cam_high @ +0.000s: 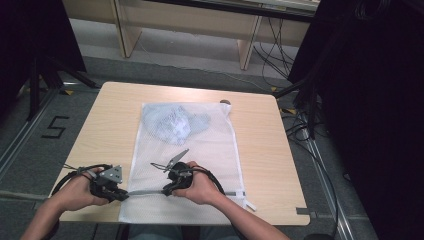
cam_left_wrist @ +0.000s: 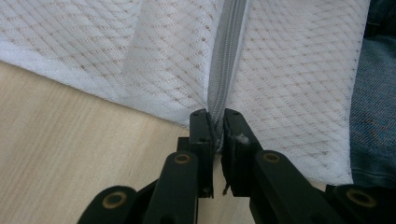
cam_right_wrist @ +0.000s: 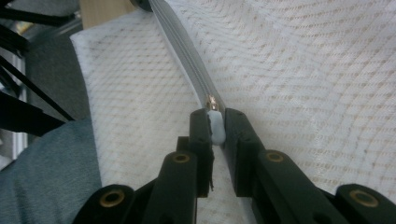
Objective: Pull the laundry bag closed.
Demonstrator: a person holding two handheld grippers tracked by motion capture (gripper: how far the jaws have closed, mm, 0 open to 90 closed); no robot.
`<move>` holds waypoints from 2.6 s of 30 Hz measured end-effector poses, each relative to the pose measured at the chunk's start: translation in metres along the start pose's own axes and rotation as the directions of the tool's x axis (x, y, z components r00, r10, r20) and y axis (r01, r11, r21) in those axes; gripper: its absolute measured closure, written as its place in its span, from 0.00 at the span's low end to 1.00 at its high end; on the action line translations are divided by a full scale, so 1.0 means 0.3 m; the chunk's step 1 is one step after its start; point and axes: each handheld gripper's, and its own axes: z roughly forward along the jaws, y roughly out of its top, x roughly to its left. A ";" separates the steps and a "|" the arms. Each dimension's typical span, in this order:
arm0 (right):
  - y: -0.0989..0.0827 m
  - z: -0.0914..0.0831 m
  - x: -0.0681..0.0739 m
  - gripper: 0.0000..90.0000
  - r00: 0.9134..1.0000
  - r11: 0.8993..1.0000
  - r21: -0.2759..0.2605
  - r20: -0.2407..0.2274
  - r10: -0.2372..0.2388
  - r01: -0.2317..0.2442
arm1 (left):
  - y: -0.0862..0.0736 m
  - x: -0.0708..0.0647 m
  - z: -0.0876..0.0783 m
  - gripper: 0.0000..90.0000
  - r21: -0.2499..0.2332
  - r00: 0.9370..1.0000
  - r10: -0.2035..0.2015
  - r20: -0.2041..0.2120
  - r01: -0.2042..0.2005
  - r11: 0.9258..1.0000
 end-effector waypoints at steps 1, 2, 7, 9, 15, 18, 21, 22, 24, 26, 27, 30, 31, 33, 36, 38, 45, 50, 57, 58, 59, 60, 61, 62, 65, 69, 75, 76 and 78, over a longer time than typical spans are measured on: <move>-0.003 -0.003 0.002 0.92 1.000 1.000 0.008 0.000 0.020 -0.020 | 0.000 0.000 0.000 0.92 -0.001 1.000 -0.001 0.000 0.001 1.000; -0.005 -0.004 -0.003 0.92 1.000 1.000 0.003 0.004 0.007 -0.007 | 0.000 0.000 0.000 0.92 -0.002 1.000 -0.001 0.000 0.001 1.000; -0.020 -0.014 -0.016 0.92 1.000 1.000 0.001 0.009 -0.006 0.006 | 0.001 0.002 0.000 0.92 -0.001 1.000 0.011 -0.001 -0.011 1.000; -0.022 -0.015 -0.017 0.92 1.000 1.000 -0.001 0.008 0.005 -0.005 | 0.001 0.002 0.000 0.92 -0.003 1.000 0.009 0.000 -0.009 1.000; -0.031 -0.018 -0.019 0.92 1.000 1.000 0.004 0.008 0.006 -0.006 | 0.001 0.002 0.000 0.92 -0.002 1.000 0.011 0.000 -0.011 1.000; -0.035 -0.021 -0.021 0.92 1.000 1.000 0.006 0.014 0.002 -0.002 | -0.001 0.004 -0.001 0.92 0.003 1.000 0.019 0.001 -0.019 1.000; -0.040 -0.024 -0.022 0.92 1.000 1.000 0.013 0.011 0.024 -0.024 | -0.001 0.005 -0.001 0.92 0.002 1.000 0.022 0.001 -0.022 1.000; -0.042 -0.025 -0.033 0.92 1.000 1.000 -0.002 0.003 -0.010 0.010 | -0.001 0.004 -0.001 0.92 0.001 1.000 0.018 0.001 -0.018 1.000; -0.051 -0.030 -0.034 0.92 1.000 1.000 0.003 0.010 0.008 -0.008 | 0.000 0.007 -0.002 0.92 0.004 0.999 0.032 0.001 -0.032 0.999; -0.054 -0.035 -0.033 0.92 0.999 0.999 0.007 0.008 0.031 -0.031 | 0.000 0.008 -0.002 0.92 0.006 0.999 0.034 0.002 -0.034 0.999; -0.055 -0.036 -0.027 0.92 0.999 0.998 0.018 0.012 0.053 -0.053 | -0.001 0.006 0.000 0.92 -0.001 1.000 0.025 0.001 -0.025 1.000; -0.060 -0.038 -0.037 0.92 1.000 1.000 0.012 0.020 0.022 -0.022 | 0.000 0.008 -0.002 0.92 0.004 0.999 0.034 0.001 -0.034 0.999; -0.064 -0.041 -0.039 0.92 0.999 0.999 0.006 0.010 0.033 -0.033 | -0.001 0.006 0.000 0.92 -0.003 1.000 0.025 0.000 -0.025 1.000; -0.065 -0.040 -0.042 0.92 1.000 1.000 0.005 0.010 0.019 -0.020 | -0.001 0.007 -0.002 0.92 0.001 1.000 0.029 0.001 -0.029 1.000; -0.073 -0.045 -0.043 0.92 0.999 0.999 0.013 0.013 0.039 -0.039 | -0.001 0.006 0.000 0.92 -0.002 1.000 0.026 0.000 -0.026 1.000; -0.078 -0.049 -0.047 0.92 0.999 0.999 0.013 0.017 0.035 -0.035 | -0.001 0.008 -0.002 0.92 0.001 1.000 0.031 0.001 -0.031 1.000; -0.089 -0.056 -0.046 0.92 0.998 0.997 0.025 0.020 0.068 -0.068 | -0.002 0.008 -0.001 0.92 -0.003 1.000 0.026 0.002 -0.026 1.000; -0.091 -0.054 -0.048 0.92 0.998 0.998 0.022 0.018 0.061 -0.062 | -0.004 0.005 0.000 0.92 -0.004 1.000 0.006 -0.002 -0.006 1.000; -0.095 -0.057 -0.047 0.92 0.998 0.998 0.020 0.017 0.067 -0.067 | -0.004 0.004 0.000 0.92 -0.005 1.000 0.005 0.004 -0.005 1.000; -0.094 -0.056 -0.052 0.92 0.999 0.999 0.011 0.018 0.045 -0.045 | -0.004 0.005 0.000 0.92 -0.004 1.000 0.007 0.004 -0.007 1.000; -0.095 -0.059 -0.047 0.92 0.998 0.998 0.025 0.028 0.061 -0.061 | -0.004 0.005 0.000 0.92 -0.004 1.000 0.004 -0.003 -0.004 1.000; -0.098 -0.059 -0.052 0.92 0.998 0.998 0.019 0.022 0.058 -0.058 | -0.004 0.005 0.000 0.92 -0.004 1.000 0.005 -0.002 -0.005 1.000; -0.101 -0.060 -0.052 0.92 0.997 0.997 0.023 0.008 0.071 -0.071 | -0.004 0.007 -0.001 0.92 -0.004 1.000 0.015 -0.001 -0.015 1.000; -0.101 -0.060 -0.052 0.92 0.997 0.997 0.023 0.008 0.071 -0.071 | -0.004 0.005 0.000 0.92 -0.004 1.000 0.003 -0.003 -0.003 1.000; -0.102 -0.062 -0.051 0.92 0.998 0.998 0.023 0.026 0.062 -0.063 | -0.004 0.005 0.001 0.92 -0.006 1.000 0.002 -0.003 -0.003 1.000; -0.102 -0.064 -0.059 0.92 0.999 1.000 0.011 0.024 0.021 -0.022 | -0.004 0.004 0.001 0.92 -0.007 1.000 0.002 -0.004 -0.002 1.000; -0.116 -0.074 -0.063 0.92 0.998 0.998 0.020 0.026 0.065 -0.066 | -0.004 0.006 0.002 0.92 -0.012 1.000 0.009 -0.005 -0.009 1.000; -0.116 -0.074 -0.063 0.92 0.998 0.998 0.020 0.026 0.065 -0.066 | -0.004 0.006 0.002 0.92 -0.012 1.000 0.009 -0.005 -0.009 1.000; -0.123 -0.078 -0.071 0.92 0.998 0.999 0.016 0.030 0.047 -0.048 | -0.004 0.005 0.003 0.92 -0.015 1.000 0.005 -0.003 -0.005 1.000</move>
